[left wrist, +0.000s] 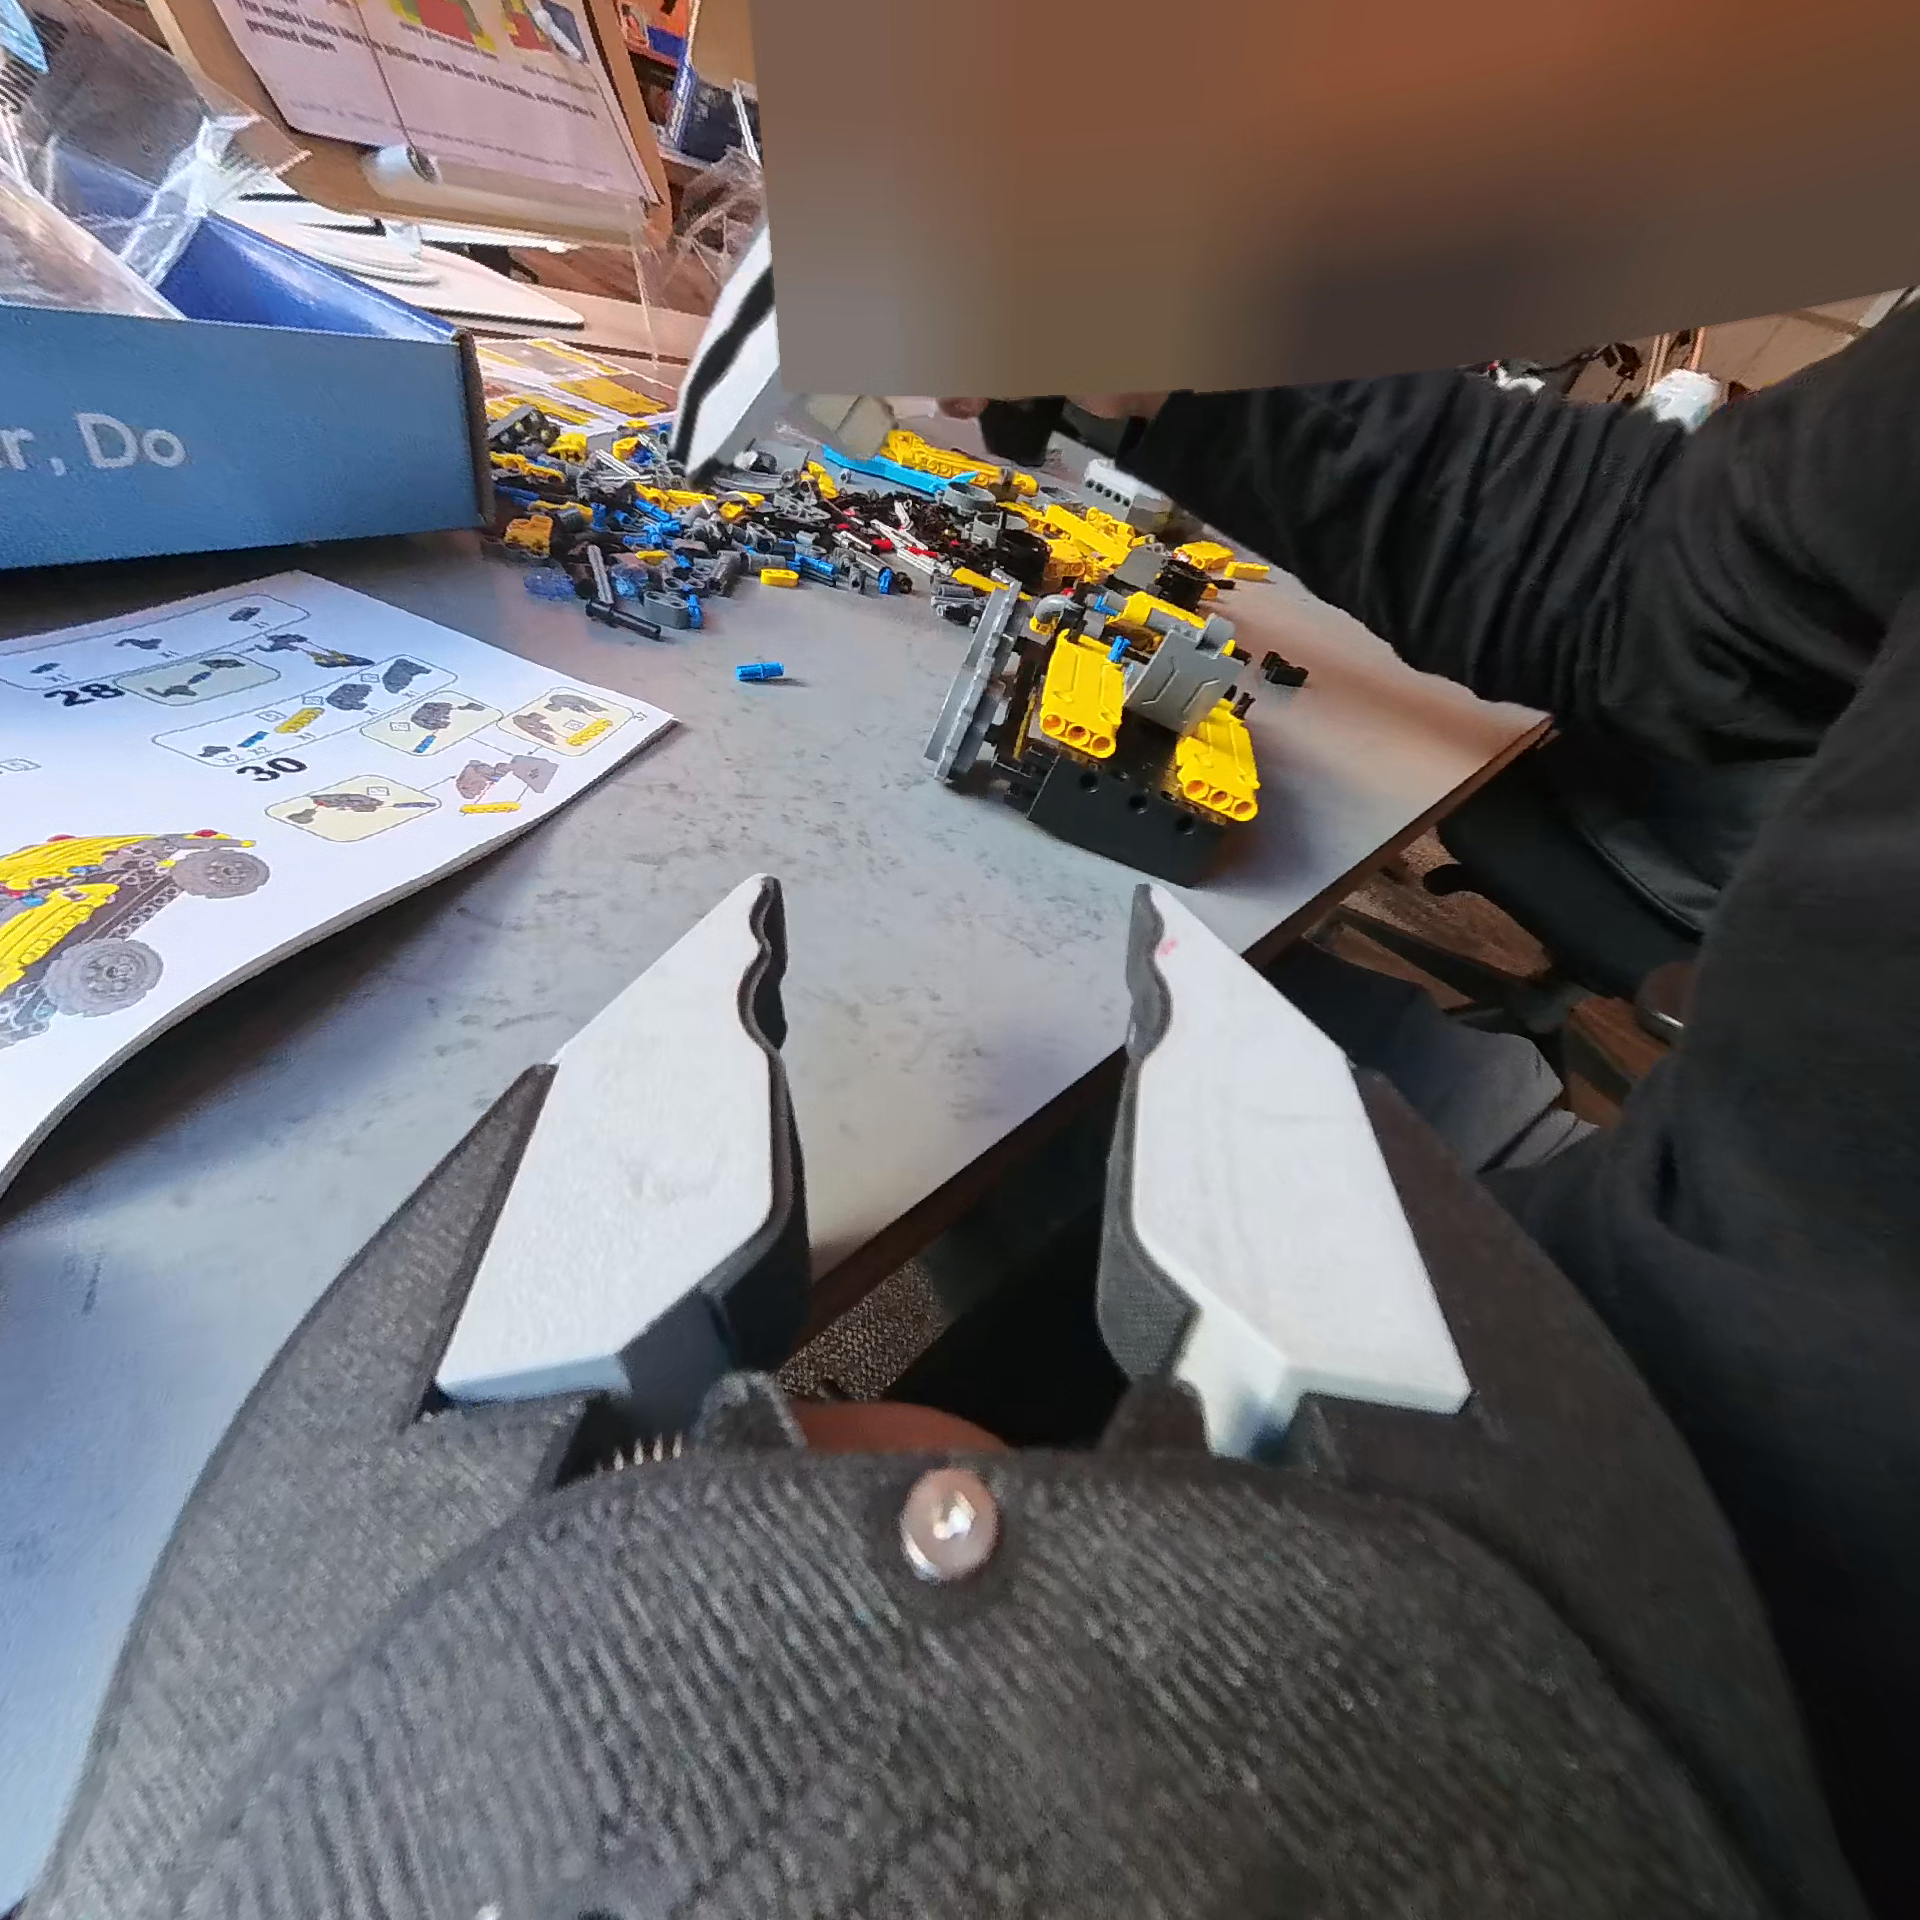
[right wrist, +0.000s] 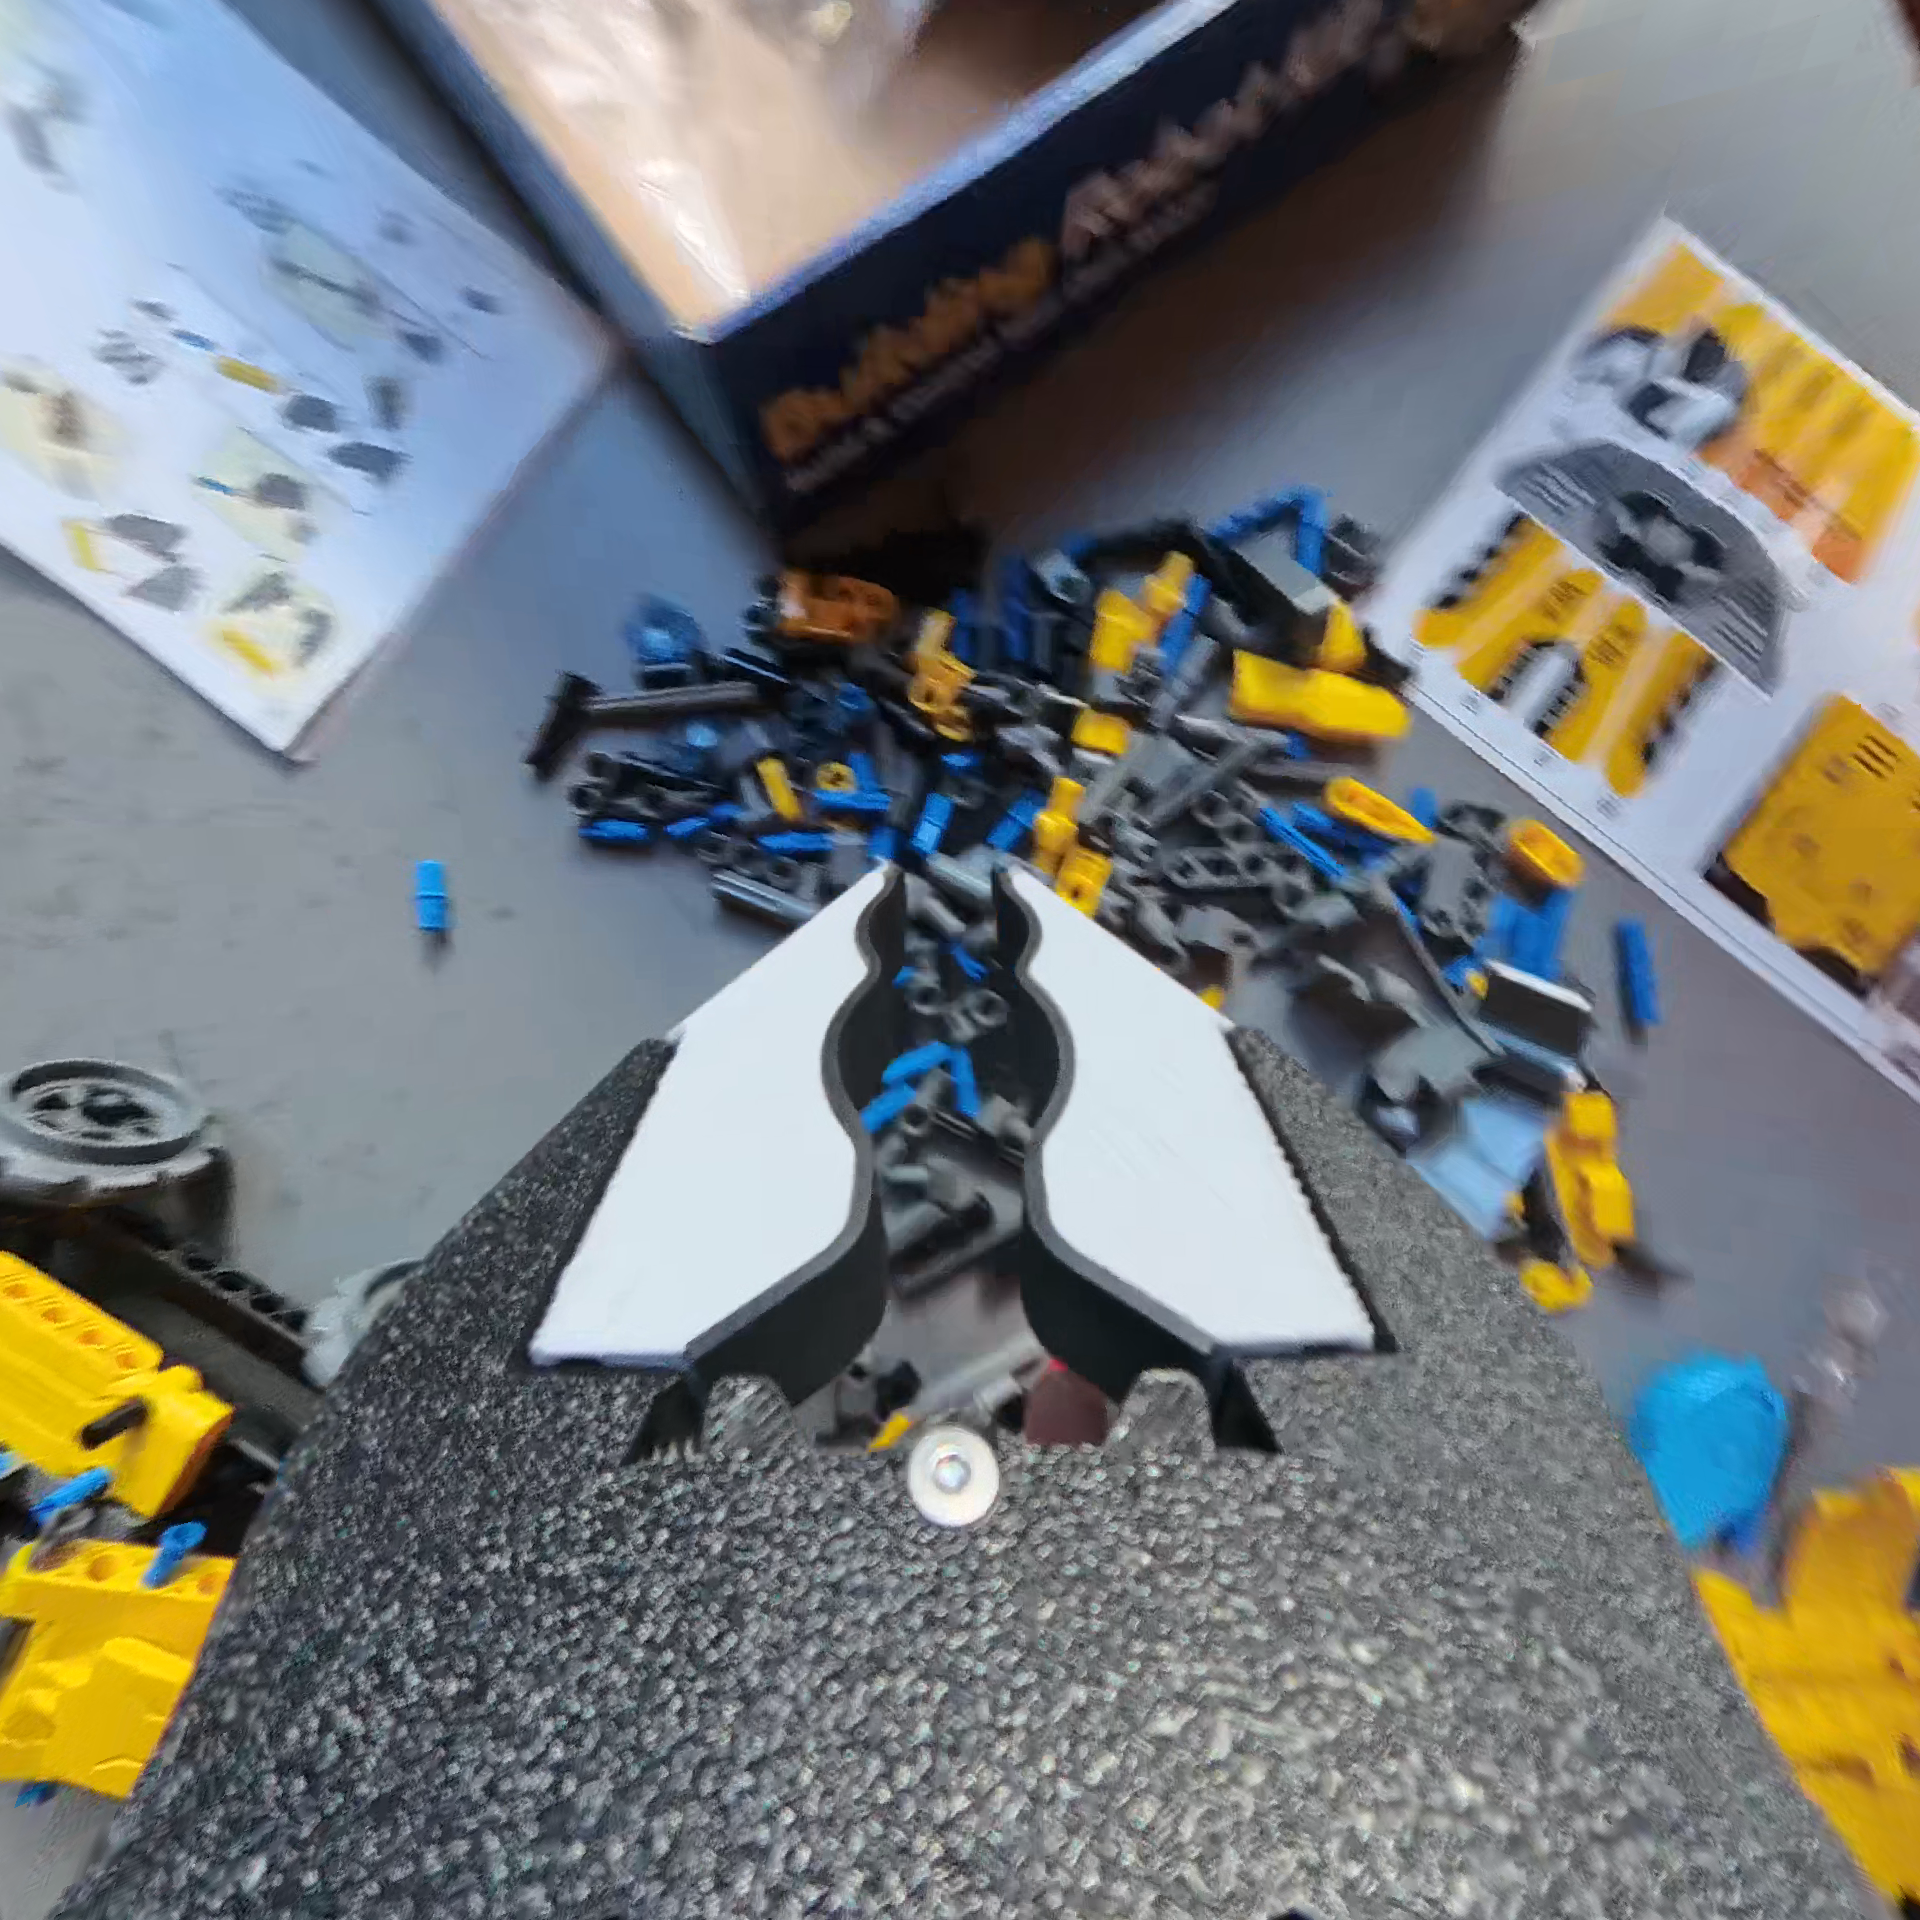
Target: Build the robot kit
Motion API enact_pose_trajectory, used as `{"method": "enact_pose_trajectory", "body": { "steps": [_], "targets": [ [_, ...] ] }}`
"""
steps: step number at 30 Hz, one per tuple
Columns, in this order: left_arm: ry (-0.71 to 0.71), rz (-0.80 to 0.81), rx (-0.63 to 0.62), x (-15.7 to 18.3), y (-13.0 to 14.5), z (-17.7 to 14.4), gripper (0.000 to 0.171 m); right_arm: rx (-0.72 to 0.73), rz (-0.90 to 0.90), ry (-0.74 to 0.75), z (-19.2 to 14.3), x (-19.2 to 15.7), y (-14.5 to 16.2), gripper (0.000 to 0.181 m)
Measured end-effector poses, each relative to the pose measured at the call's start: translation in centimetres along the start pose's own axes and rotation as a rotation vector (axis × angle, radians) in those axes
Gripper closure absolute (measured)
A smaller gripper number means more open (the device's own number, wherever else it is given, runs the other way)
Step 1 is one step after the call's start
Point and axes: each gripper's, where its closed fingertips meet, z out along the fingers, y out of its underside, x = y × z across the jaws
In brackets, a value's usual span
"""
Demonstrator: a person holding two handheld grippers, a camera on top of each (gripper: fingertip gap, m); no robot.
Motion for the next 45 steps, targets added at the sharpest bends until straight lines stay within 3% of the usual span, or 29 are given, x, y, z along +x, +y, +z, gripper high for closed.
{"method": "enact_pose_trajectory", "body": {
  "steps": [6,10,12,15,20,24,30,33,38,41,45],
  "targets": [
    [-0.01,0.012,-0.006,-0.1,0.1,-0.3,0.107,-0.073,-0.251,-0.018,2.6,-2.2,-1.6,0.157],
    [-0.029,-0.002,0.012,-0.5,0.0,-1.0,0.108,-0.102,-0.208,0.188,0.0,3.3,-1.2,0.168],
    [-0.034,-0.01,0.02,-0.6,0.0,-1.2,0.109,-0.158,-0.142,0.274,-1.7,7.1,0.7,0.169],
    [-0.029,-0.023,0.023,-0.6,-0.1,-1.3,0.109,-0.222,0.002,0.248,-2.4,9.8,3.4,0.163],
    [-0.026,0.021,0.156,-0.3,-2.4,-2.2,0.119,-0.111,-0.012,0.213,-2.6,9.3,1.5,0.181],
    [-0.009,0.02,0.104,-0.1,-1.8,-1.3,0.116,-0.048,0.037,0.086,-0.1,7.1,-0.9,0.172],
    [0.01,0.027,0.091,0.2,-1.6,-0.5,0.116,-0.091,0.004,0.005,3.2,4.7,-0.2,0.179],
    [0.012,0.013,0.089,0.0,-1.6,-0.3,0.116,-0.121,0.01,-0.002,2.3,4.3,1.1,0.177],
    [0.014,-0.002,0.087,-0.1,-1.6,-0.1,0.116,-0.042,0.058,0.079,-0.8,5.6,1.4,0.177],
    [0.005,0.003,0.07,-0.2,-1.9,0.1,0.118,-0.003,0.115,0.113,-2.1,6.2,1.6,0.165],
    [-0.004,0.071,0.049,-1.8,-6.4,1.5,0.121,0.119,0.14,0.146,-4.8,4.8,2.0,0.16]
  ]
}}
